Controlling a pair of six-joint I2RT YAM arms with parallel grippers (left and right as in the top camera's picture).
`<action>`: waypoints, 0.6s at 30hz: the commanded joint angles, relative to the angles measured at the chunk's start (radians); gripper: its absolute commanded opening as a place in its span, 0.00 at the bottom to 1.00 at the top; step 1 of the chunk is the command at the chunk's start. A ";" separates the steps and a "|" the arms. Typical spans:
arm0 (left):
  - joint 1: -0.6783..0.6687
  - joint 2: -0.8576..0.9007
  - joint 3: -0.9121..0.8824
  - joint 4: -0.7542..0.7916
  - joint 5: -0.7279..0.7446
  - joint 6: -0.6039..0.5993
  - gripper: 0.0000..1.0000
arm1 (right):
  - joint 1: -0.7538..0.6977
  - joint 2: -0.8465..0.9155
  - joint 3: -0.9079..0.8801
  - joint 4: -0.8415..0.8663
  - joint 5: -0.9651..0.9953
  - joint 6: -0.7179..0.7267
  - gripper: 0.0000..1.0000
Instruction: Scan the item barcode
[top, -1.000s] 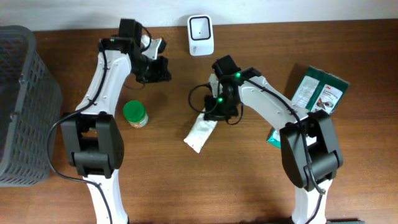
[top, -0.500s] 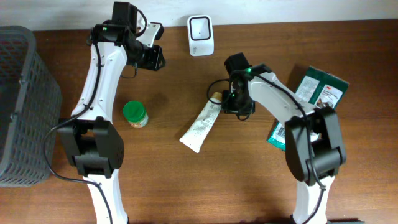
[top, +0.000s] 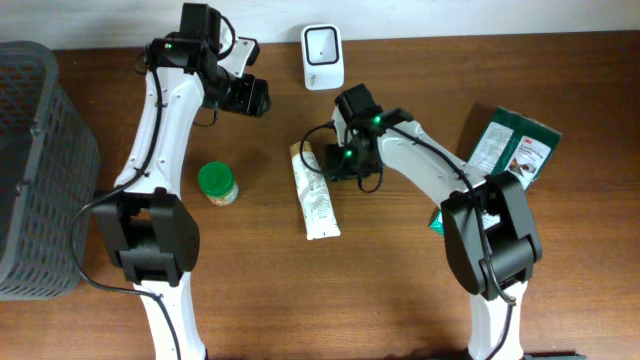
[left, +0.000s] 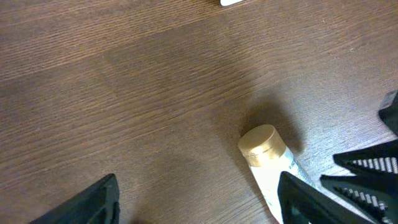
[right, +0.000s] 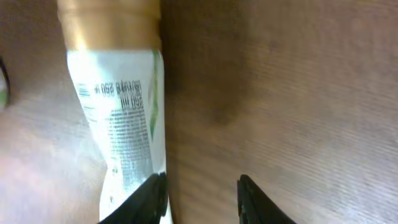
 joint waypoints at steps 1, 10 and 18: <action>0.008 -0.006 0.024 -0.001 -0.006 0.005 0.82 | -0.006 -0.061 0.095 -0.127 -0.033 -0.029 0.32; 0.009 -0.006 0.024 0.017 -0.007 0.005 0.99 | 0.139 0.005 -0.044 -0.037 0.058 0.191 0.04; 0.013 -0.006 0.024 0.017 -0.007 0.005 0.99 | 0.153 0.095 -0.062 -0.004 -0.077 0.186 0.19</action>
